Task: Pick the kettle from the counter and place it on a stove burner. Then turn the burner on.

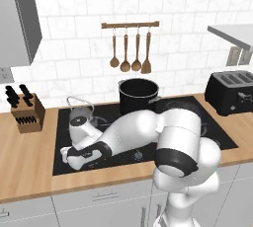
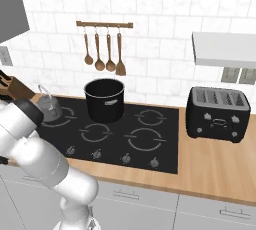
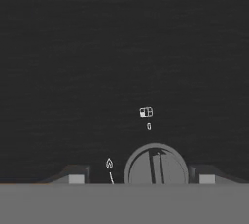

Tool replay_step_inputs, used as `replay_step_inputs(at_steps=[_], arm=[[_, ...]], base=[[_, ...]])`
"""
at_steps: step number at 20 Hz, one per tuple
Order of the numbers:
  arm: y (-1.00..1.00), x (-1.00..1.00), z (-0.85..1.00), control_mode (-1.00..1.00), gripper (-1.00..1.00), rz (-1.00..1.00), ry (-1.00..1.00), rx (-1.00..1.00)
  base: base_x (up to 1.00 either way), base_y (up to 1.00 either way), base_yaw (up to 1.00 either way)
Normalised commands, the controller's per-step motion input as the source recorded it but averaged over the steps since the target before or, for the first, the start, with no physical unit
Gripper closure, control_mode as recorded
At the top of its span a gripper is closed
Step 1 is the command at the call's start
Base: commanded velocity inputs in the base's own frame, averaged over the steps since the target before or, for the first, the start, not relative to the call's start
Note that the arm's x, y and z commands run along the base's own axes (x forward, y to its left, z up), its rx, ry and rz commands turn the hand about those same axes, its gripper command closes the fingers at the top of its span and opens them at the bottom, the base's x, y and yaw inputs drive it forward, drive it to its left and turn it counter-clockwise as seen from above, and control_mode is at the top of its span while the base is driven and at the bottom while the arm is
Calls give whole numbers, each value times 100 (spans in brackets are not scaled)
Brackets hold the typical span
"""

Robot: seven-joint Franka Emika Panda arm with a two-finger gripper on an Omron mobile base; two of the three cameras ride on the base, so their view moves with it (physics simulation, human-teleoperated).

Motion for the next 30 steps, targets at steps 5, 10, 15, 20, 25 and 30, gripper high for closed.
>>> replay_step_inputs(at_steps=[5,10,15,20,25,30], arm=[[-3,-1,0,-100,100,0,-3,0],[0,0,-1,-100,100,15,0,0],[0,0,-10,-100,100,33,0,0],[0,1,-18,-100,100,44,0,0],[0,4,-25,-100,100,49,0,0],[5,2,-28,-100,100,47,0,0]], base=[[0,0,0],[0,0,0],[0,0,0],[0,0,0],[0,0,0],[0,0,0]])
